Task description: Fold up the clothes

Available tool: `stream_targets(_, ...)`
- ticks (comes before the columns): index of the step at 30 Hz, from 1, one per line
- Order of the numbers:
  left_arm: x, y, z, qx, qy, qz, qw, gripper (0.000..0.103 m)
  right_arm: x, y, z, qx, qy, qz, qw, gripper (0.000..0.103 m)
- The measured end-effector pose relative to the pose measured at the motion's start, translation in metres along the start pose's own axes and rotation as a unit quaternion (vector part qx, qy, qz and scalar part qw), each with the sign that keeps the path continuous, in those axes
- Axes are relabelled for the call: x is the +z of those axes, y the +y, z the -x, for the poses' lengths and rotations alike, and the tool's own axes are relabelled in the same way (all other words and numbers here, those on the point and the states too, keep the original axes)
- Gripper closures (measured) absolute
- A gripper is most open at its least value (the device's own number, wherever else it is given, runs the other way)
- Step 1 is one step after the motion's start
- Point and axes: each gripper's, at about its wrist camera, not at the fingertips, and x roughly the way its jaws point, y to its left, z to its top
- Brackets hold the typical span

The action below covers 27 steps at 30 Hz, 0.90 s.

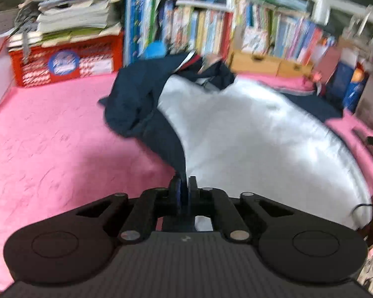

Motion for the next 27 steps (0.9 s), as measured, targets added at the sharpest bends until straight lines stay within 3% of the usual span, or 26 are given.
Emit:
stream_targets(1, -0.001, 0.004, -0.005, 0.01, 0.005, 0.011, 0.9999, 0.084, -0.003, -0.004, -0.002, -0.006, 0.009, -0.004, 1.0, 0.091)
stream_targets(2, 0.0, 0.009, -0.011, 0.018, 0.009, 0.026, 0.9995, 0.068, -0.005, -0.008, -0.007, -0.007, 0.014, -0.014, 1.0, 0.081)
stream_targets(3, 0.004, 0.015, -0.018, 0.02, 0.011, 0.048, 0.9986, 0.046, -0.006, -0.012, -0.014, -0.002, 0.019, -0.029, 0.999, 0.059)
stream_targets(5, 0.012, 0.027, -0.035, 0.022, 0.016, 0.089, 0.9957, 0.015, -0.004, -0.016, -0.034, 0.027, 0.021, -0.052, 0.998, 0.03)
stream_targets(10, 0.021, 0.029, -0.076, -0.023, 0.03, 0.127, 0.9911, 0.01, 0.009, -0.003, -0.097, 0.062, 0.05, -0.055, 0.995, 0.027)
stream_targets(11, 0.023, 0.028, -0.082, -0.032, 0.025, 0.134, 0.9901, 0.021, 0.011, 0.001, -0.111, 0.069, 0.059, -0.057, 0.994, 0.032)
stream_targets(12, 0.024, 0.026, -0.087, -0.033, 0.021, 0.139, 0.9896, 0.052, 0.013, 0.004, -0.122, 0.072, 0.064, -0.061, 0.993, 0.055)
stream_targets(14, 0.027, 0.022, -0.088, -0.028, 0.027, 0.151, 0.9878, 0.101, 0.016, 0.014, -0.135, 0.06, 0.075, -0.07, 0.993, 0.097)
stream_targets(17, 0.028, 0.018, -0.069, -0.055, 0.007, 0.158, 0.9859, 0.101, 0.018, 0.024, -0.119, 0.069, 0.047, -0.073, 0.994, 0.098)
stream_targets(22, 0.021, 0.009, -0.017, -0.099, -0.027, 0.089, 0.9908, 0.1, 0.019, 0.023, -0.037, 0.083, -0.02, -0.073, 0.994, 0.098)
stream_targets(25, 0.004, 0.009, -0.023, -0.097, 0.016, 0.068, 0.9928, 0.097, 0.007, 0.019, -0.006, 0.07, -0.015, -0.056, 0.996, 0.098)
stream_targets(27, -0.012, 0.012, -0.034, -0.083, 0.06, 0.066, 0.9925, 0.082, -0.007, 0.016, -0.004, 0.055, 0.019, -0.045, 0.997, 0.095)
